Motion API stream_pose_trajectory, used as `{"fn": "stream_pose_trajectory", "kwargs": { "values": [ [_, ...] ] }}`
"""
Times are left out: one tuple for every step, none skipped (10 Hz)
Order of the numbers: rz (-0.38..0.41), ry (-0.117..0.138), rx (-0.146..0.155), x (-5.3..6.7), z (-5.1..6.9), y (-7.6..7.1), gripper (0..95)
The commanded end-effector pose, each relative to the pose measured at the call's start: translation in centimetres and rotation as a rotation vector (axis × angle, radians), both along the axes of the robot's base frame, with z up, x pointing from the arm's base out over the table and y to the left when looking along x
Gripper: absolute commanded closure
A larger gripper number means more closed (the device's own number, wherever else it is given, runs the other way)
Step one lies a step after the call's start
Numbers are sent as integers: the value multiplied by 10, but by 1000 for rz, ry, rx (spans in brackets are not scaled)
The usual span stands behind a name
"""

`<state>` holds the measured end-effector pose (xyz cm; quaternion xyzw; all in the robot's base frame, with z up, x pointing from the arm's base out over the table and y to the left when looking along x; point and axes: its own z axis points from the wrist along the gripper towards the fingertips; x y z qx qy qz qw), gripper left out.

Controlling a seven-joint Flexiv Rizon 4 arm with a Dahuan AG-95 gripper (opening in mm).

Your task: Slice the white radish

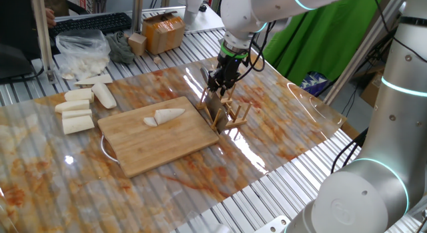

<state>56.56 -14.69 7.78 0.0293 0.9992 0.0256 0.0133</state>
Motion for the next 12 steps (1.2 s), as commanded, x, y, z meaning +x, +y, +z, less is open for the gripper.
{"fn": "stream_pose_trajectory", "kwargs": {
  "values": [
    [0,1,6,0,-4,1,760],
    [0,0,7,-1,-6,1,760],
    [-1,0,6,-1,-10,1,760],
    [-1,-1,6,-2,-12,1,760],
    [-4,-4,7,-3,-16,2,760],
    [-4,-5,6,-3,-18,2,760],
    [-5,-6,8,-3,-20,2,760],
    [-5,-7,8,-3,-21,2,760],
    [-6,-8,9,-4,-23,2,760],
    [-7,-9,10,-3,-24,3,760],
    [-6,-11,9,-3,-26,3,760],
    [-7,-12,10,-4,-27,3,760]
  ]
}}
